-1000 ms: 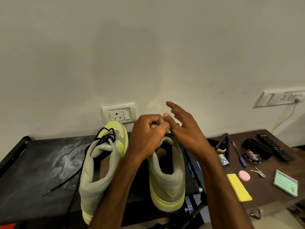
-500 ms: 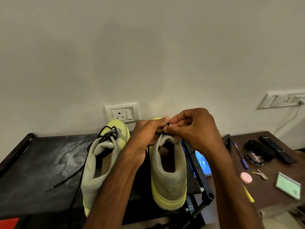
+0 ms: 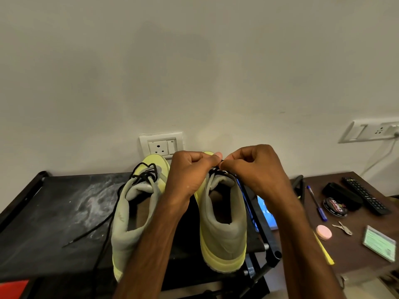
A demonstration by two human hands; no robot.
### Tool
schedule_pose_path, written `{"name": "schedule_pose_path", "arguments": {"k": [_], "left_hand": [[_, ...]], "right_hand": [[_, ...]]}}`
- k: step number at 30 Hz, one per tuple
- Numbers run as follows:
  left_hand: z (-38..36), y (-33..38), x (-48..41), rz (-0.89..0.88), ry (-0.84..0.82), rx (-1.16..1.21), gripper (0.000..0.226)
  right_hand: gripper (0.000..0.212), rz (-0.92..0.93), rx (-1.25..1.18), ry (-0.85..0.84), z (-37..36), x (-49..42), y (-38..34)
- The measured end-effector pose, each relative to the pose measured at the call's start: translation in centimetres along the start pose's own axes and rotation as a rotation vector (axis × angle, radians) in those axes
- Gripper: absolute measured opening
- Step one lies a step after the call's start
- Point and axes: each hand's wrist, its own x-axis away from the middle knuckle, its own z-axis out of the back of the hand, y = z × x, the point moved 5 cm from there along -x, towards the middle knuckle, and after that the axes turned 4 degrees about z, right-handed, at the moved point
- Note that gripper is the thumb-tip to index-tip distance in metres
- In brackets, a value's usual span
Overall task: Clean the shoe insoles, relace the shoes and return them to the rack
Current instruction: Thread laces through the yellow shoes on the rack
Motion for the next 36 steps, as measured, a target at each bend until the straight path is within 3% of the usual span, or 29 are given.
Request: {"name": "schedule_pose_path", "arguments": {"k": [3,7,12,16,19,22,27,32,36], "left_hand": [[0.0,0.1,0.0,-0.008,0.001,0.001,0.019],[-0.1,-0.1,0.1,-0.003,-0.005,0.015,0.018],[-0.1,-0.7,0.0,0.025,0.028,0.040,0.019],[-0.2,-0.4,0.0,-0.012,0.047,0.007,0.019],[-0.3,-0.4,-0.2,-0.031,0.036,-0.017,0.020],[-0.1,-0.3,-0.3,-0.058,0.051,-0.058,0.020],[0.1,-0.3,-0.4,-0.067,0.044,-0.100,0.021],[0.2,-0.2,-0.4,-0.123,0.060,-0.173,0.024],[0.2,0.1,-0.3,-0.178,0.035,-0.258,0.024]], "right_hand": [[0.043,-0.060,-0.011,-0.022,-0.7,0.0,-0.1],[0.037,-0.112,-0.079,-0.090,-1.2,-0.1,0.3],[0.015,0.017,0.005,-0.057,-0.1,0.1,-0.2],[0.041,-0.064,-0.020,-0.087,-0.3,0.0,0.2],[0.032,-0.143,-0.093,-0.126,-1.0,0.0,0.4],[0.050,-0.095,-0.148,-0.157,-0.9,-0.1,0.8],[0.014,-0.044,-0.340,-0.067,0.7,0.0,1.0],[0.010,-0.112,-0.374,-0.059,0.9,-0.3,1.8],[0.006,-0.007,-0.246,-0.152,0.5,-0.1,1.6]]}}
